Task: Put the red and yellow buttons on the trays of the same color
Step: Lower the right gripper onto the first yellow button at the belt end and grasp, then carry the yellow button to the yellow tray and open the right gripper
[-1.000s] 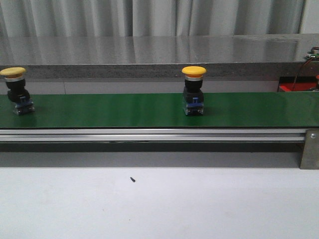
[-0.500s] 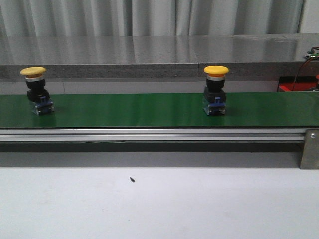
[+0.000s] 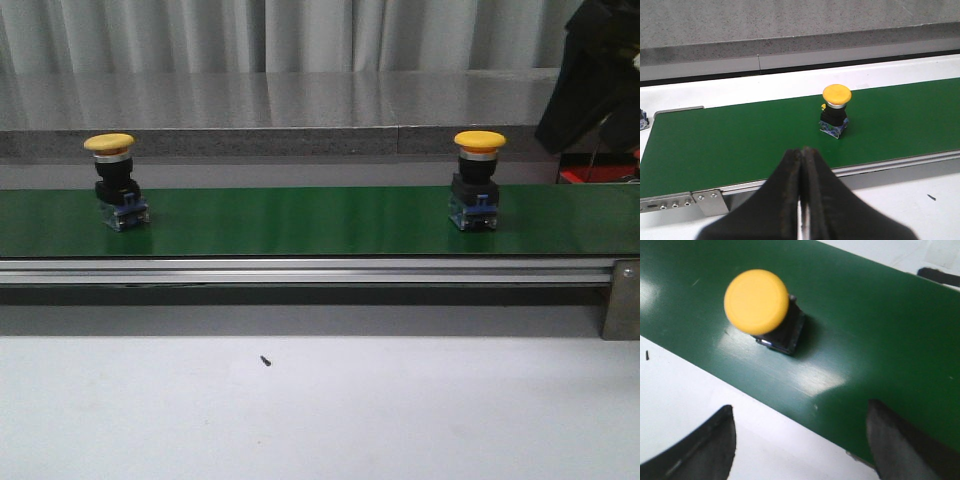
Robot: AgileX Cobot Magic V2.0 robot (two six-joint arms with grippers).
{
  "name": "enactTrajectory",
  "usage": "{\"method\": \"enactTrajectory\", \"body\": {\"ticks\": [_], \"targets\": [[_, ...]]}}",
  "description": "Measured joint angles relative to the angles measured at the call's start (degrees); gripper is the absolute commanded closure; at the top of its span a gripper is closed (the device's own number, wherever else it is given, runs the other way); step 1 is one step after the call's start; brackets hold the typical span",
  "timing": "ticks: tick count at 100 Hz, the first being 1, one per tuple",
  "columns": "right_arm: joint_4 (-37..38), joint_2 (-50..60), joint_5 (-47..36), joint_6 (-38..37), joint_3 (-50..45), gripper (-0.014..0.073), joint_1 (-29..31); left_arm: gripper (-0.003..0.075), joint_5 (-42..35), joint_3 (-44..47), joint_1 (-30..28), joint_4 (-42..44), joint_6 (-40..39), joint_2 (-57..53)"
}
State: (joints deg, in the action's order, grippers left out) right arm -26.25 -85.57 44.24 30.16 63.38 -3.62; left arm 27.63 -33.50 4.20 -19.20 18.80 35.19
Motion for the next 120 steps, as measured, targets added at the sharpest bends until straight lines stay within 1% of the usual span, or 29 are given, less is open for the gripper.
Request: {"method": "enactTrajectory", "body": {"ticks": [24, 51, 58, 69, 76, 86, 101, 120], "targets": [[0.0, -5.2, -1.15, 0.0, 3.08, 0.0051, -0.94, 0.0739, 0.0, 0.0, 0.0, 0.0, 0.0, 0.0], [0.0, -6.69, -3.23, 0.0, 5.08, 0.0057, -0.94, 0.0739, 0.0, 0.0, 0.0, 0.0, 0.0, 0.0], [0.25, -6.69, -4.16, 0.0, 5.17, 0.0104, -0.94, 0.0739, 0.0, 0.0, 0.0, 0.0, 0.0, 0.0], [1.17, -6.98, -4.57, 0.0, 5.17, 0.0242, -1.15, 0.0739, 0.0, 0.0, 0.0, 0.0, 0.0, 0.0], [1.51, -7.63, -4.57, 0.0, 5.17, 0.0284, -1.15, 0.074, 0.0, 0.0, 0.0, 0.0, 0.0, 0.0], [1.93, -8.28, -4.59, 0.0, 5.5, 0.0307, -1.15, 0.074, 0.0, 0.0, 0.0, 0.0, 0.0, 0.0], [2.43, -8.42, -4.68, -0.03, 5.89, 0.0372, -1.15, 0.0739, 0.0, 0.0, 0.0, 0.0, 0.0, 0.0], [2.43, -7.94, -0.68, -0.98, 6.98, 0.0377, 0.1, 0.0739, 0.0, 0.0, 0.0, 0.0, 0.0, 0.0]]}}
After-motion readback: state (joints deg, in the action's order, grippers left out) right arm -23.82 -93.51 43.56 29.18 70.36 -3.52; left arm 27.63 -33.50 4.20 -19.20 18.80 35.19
